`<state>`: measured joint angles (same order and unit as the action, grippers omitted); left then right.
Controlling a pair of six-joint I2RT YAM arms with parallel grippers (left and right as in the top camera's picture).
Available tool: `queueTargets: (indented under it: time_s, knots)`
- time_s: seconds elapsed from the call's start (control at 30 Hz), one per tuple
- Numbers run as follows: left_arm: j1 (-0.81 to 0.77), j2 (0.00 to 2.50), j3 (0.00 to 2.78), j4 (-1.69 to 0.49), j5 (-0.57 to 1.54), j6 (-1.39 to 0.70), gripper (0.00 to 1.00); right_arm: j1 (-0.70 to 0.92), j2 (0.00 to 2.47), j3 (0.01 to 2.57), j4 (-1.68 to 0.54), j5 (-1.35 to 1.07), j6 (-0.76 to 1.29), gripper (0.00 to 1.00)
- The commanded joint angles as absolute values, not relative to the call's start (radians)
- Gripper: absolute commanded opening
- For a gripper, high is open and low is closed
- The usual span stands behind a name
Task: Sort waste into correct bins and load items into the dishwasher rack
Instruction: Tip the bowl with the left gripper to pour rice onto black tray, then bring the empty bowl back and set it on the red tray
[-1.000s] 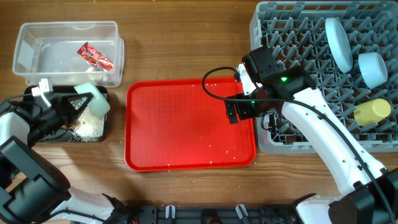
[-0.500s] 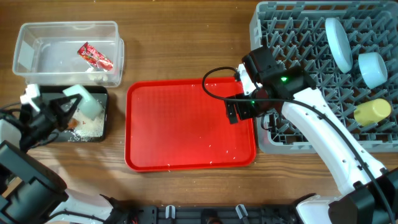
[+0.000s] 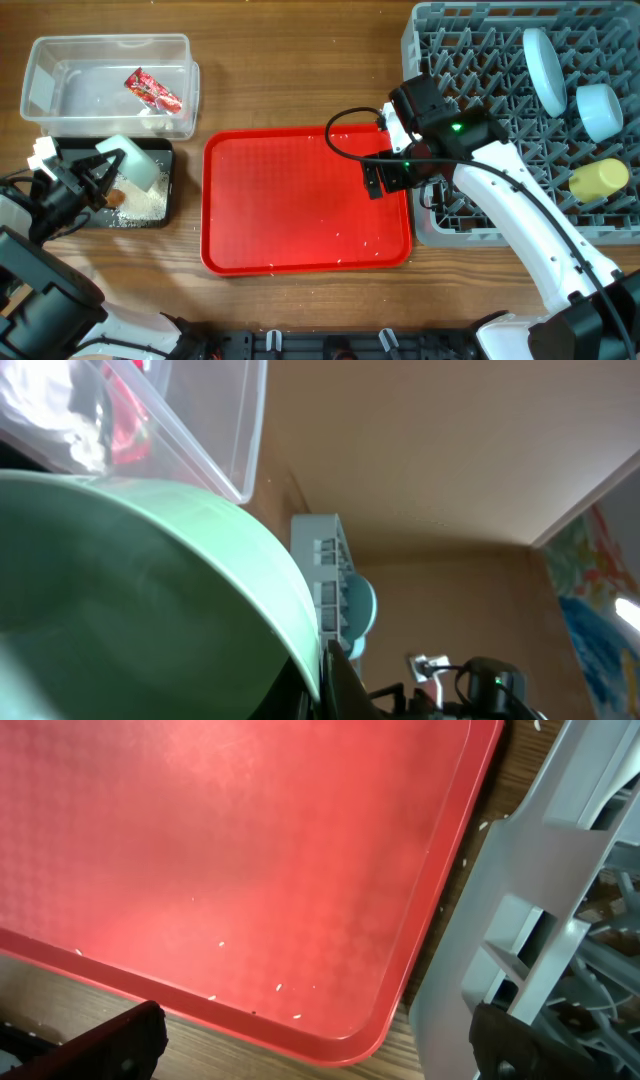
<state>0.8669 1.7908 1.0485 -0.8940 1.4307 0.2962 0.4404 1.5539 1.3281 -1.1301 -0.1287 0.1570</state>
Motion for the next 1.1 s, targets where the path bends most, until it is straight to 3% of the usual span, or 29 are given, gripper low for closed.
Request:
queueTargets:
  time_s: [0.0,0.47,0.9,1.07]
  knots:
    - [0.868,1.804,1.047,-0.891,1.483,0.324,0.04,0.437,1.554,1.315,-1.134,-0.111,0.167,0.99]
    - [0.804,1.791,1.047,-0.967,1.421,0.348,0.04,0.437,1.554,1.315,-1.135,-0.112,0.168,0.99]
    - [0.273,1.745,1.047,-0.979,1.309,0.398,0.04,0.437,1.554,1.315,-1.134,-0.112,0.186,1.0]
    - [0.012,1.745,1.047,-0.676,1.094,0.086,0.04,0.437,1.554,1.315,-1.134,-0.112,0.227,0.99]
